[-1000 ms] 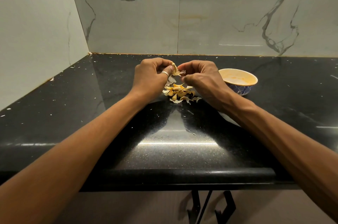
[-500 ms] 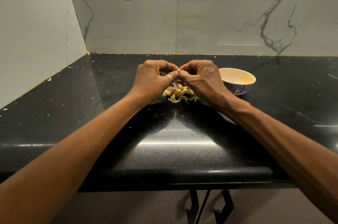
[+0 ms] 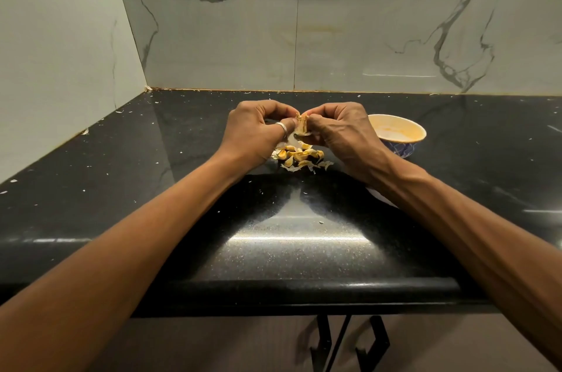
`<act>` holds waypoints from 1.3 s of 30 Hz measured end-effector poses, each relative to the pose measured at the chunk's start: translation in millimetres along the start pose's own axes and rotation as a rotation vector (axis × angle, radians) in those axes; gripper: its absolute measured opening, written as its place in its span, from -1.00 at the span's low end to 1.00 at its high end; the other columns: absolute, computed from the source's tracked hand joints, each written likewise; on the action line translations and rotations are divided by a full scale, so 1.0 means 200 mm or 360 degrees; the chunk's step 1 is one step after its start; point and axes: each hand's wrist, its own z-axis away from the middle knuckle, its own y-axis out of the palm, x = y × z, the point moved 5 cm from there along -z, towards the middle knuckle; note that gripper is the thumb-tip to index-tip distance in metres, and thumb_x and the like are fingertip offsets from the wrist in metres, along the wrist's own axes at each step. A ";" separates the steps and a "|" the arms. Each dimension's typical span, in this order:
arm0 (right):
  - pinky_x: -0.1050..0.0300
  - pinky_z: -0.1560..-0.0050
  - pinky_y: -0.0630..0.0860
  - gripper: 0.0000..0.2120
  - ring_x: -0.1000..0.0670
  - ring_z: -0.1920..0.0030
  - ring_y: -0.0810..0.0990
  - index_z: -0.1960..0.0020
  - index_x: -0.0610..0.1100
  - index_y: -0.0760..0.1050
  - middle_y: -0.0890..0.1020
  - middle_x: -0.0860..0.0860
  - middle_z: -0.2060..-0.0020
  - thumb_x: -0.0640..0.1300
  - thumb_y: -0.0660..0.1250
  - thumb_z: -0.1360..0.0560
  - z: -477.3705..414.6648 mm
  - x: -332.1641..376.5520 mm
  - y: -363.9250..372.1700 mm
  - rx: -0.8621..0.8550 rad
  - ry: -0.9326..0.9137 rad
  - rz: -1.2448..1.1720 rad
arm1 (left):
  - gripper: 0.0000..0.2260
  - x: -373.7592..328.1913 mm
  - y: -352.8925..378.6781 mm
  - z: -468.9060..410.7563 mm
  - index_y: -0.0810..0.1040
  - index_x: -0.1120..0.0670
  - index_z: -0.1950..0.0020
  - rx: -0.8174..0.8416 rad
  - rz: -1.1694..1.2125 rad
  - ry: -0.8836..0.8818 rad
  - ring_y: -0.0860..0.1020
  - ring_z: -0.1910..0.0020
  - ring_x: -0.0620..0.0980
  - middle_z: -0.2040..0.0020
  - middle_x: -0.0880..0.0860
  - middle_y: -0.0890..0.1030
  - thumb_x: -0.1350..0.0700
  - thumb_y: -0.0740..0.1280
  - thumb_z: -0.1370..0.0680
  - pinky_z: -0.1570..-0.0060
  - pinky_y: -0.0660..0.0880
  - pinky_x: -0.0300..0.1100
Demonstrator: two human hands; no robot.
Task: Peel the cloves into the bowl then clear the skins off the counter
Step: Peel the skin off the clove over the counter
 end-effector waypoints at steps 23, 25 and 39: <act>0.06 0.11 0.64 -0.90 -0.08 0.01 0.69 -0.02 -0.12 0.68 0.72 -0.09 0.08 -0.16 0.41 -0.54 -0.04 -0.02 -0.01 -0.0007 -0.0113 0.0214 | -0.88 0.05 0.00 -0.02 0.69 0.04 -0.03 0.0043 0.0230 -0.0129 0.70 0.02 0.02 0.05 0.05 0.72 0.21 0.48 -0.52 0.05 0.67 0.00; 0.08 0.07 0.65 -0.89 -0.07 0.02 0.71 -0.04 -0.16 0.67 0.72 -0.11 0.07 -0.18 0.43 -0.54 -0.04 -0.02 -0.01 0.0023 -0.0132 0.0191 | -0.88 0.06 0.00 -0.03 0.69 0.05 -0.04 0.0034 0.0222 -0.0124 0.70 0.03 0.03 0.06 0.05 0.73 0.21 0.48 -0.52 0.04 0.67 0.04; 0.01 -0.04 0.67 -0.87 -0.12 0.06 0.73 0.02 -0.07 0.65 0.72 -0.15 0.08 -0.28 0.41 -0.54 -0.03 -0.01 0.00 0.0072 -0.0194 0.0084 | -0.82 0.05 0.00 -0.02 0.70 0.04 -0.10 0.0042 0.0185 -0.0087 0.69 0.00 0.02 0.03 0.00 0.73 0.24 0.45 -0.53 -0.08 0.64 0.02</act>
